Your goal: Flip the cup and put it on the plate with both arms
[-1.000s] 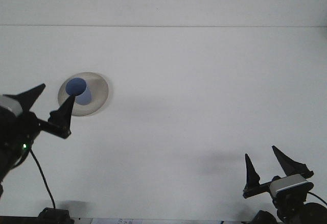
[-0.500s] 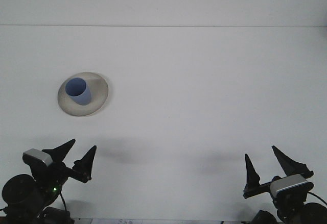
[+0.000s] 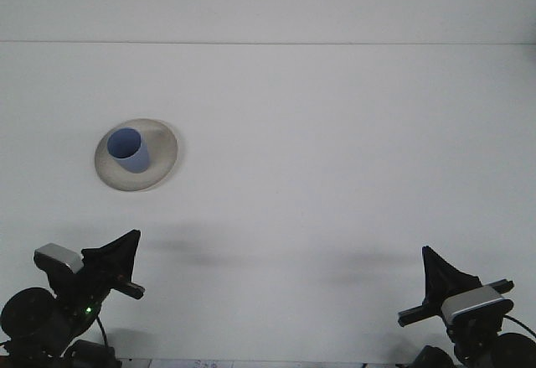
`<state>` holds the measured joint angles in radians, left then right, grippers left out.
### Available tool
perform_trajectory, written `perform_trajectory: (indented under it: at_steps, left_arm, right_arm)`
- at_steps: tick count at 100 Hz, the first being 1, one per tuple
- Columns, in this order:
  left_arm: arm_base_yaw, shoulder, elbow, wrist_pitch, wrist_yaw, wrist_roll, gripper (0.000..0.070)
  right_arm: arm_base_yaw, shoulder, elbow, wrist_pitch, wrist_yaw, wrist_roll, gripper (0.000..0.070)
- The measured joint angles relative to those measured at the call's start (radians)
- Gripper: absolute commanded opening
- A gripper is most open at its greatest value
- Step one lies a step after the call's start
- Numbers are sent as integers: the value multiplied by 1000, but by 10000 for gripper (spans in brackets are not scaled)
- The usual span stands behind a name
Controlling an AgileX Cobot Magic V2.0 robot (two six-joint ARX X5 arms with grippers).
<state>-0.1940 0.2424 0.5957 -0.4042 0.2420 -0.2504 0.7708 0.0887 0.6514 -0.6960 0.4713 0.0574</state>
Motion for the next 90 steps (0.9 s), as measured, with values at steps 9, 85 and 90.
perform_trajectory:
  at_steps: [9,85,90]
  left_arm:
    - [0,0,0,0,0,0,16]
    - [117,-177,-398,379,-211,209,16]
    - [124,-193,-453,398,-253,232,16]
  right_arm:
    - [0,0,0,0,0,0,7]
    - [0,0,0,0,0,0,7]
    - [0,0,0,0,0,0,7]
